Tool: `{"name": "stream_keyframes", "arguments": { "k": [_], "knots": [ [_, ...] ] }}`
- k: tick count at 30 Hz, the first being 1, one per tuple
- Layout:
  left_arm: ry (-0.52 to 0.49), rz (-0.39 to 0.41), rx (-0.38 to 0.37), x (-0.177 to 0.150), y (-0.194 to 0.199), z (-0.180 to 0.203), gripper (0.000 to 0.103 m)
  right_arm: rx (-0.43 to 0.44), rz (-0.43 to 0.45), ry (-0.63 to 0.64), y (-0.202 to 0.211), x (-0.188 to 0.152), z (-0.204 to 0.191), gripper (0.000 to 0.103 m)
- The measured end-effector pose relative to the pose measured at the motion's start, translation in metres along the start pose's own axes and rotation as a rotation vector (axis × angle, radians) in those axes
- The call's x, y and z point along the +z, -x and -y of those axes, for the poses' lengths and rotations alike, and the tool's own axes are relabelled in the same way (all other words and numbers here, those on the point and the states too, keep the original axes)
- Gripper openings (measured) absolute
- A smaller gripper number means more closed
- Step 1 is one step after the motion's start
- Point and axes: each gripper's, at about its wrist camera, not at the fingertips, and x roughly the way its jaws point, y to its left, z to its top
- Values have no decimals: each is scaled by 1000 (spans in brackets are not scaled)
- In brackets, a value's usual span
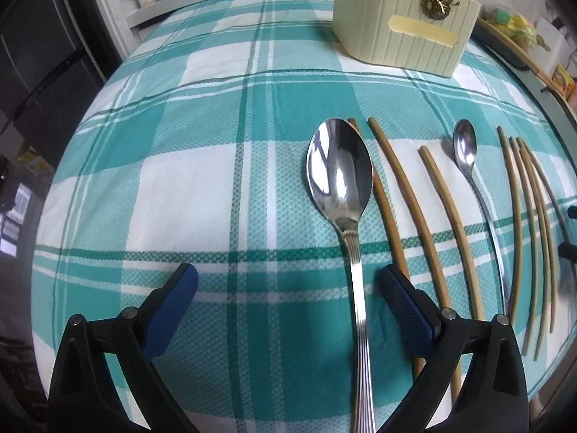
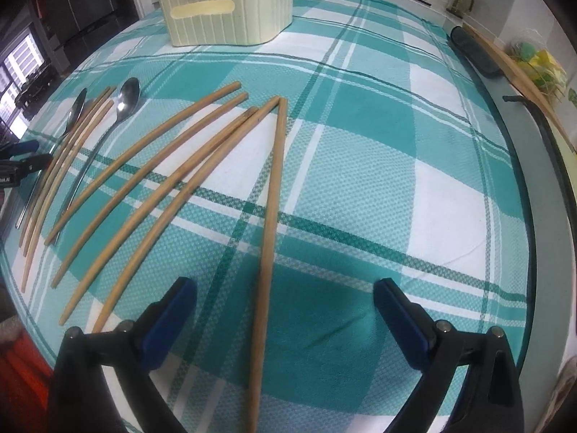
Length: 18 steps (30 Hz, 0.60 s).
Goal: Organize utensils
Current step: 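Lower left tool onto the large steel spoon while right tool grasps a wooden chopstick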
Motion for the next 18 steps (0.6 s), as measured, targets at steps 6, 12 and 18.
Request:
{"name": "stream_keyframes", "arguments": {
  "k": [6,12,18],
  "knots": [
    [14,10,16,25,-12,8,97,13,8,43,-1,26,2,69],
    [14,8,-16,39,-16,12,76,15,-3,123,-12,67,-7,35],
    [-59,51,-61,47,-14,20,42,-21,13,91,-22,97,-8,7]
  ]
}}
